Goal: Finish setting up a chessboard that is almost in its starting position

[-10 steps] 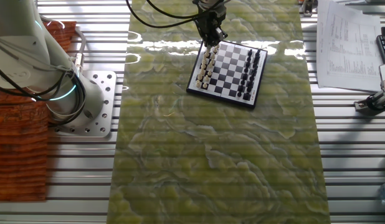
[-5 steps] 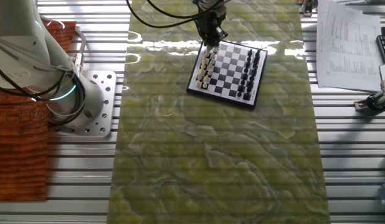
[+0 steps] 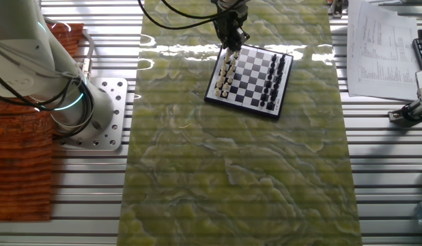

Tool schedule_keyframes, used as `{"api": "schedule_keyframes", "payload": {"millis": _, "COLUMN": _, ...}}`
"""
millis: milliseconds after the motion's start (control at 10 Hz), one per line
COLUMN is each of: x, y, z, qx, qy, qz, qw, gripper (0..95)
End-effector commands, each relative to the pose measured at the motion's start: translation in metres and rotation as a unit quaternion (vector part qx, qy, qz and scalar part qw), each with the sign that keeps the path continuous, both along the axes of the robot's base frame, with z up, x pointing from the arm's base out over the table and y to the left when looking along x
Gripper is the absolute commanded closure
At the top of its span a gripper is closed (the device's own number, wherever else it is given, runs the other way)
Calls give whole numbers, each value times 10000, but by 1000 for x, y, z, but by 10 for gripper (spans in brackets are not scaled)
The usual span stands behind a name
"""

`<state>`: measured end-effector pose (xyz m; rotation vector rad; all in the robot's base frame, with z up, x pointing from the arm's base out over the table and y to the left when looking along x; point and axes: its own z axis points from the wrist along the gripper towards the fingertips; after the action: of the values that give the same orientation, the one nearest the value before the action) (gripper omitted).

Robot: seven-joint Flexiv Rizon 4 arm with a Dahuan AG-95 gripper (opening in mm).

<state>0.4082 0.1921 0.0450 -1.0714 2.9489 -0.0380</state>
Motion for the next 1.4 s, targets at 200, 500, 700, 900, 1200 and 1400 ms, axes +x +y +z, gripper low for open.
{"api": "schedule_keyframes", "payload": {"millis": 200, "x": -1, "y": 3, "z": 9, "qx": 22, "qy": 12, "qz": -43, "qw": 10000, "gripper": 760}}
{"api": "schedule_keyframes", "payload": {"millis": 500, "x": -3, "y": 5, "z": 23, "qx": 27, "qy": 7, "qz": -136, "qw": 9999, "gripper": 760}}
{"api": "schedule_keyframes", "payload": {"millis": 700, "x": -8, "y": 8, "z": 41, "qx": 22, "qy": 34, "qz": -194, "qw": 9998, "gripper": 950}}
{"api": "schedule_keyframes", "payload": {"millis": 900, "x": -15, "y": 12, "z": 60, "qx": 35, "qy": -27, "qz": -556, "qw": 9984, "gripper": 950}}
{"api": "schedule_keyframes", "payload": {"millis": 1200, "x": -19, "y": 11, "z": 76, "qx": 65, "qy": -66, "qz": -1188, "qw": 9929, "gripper": 950}}
{"api": "schedule_keyframes", "payload": {"millis": 1400, "x": -7, "y": 2, "z": 96, "qx": 61, "qy": -1, "qz": -1468, "qw": 9891, "gripper": 950}}
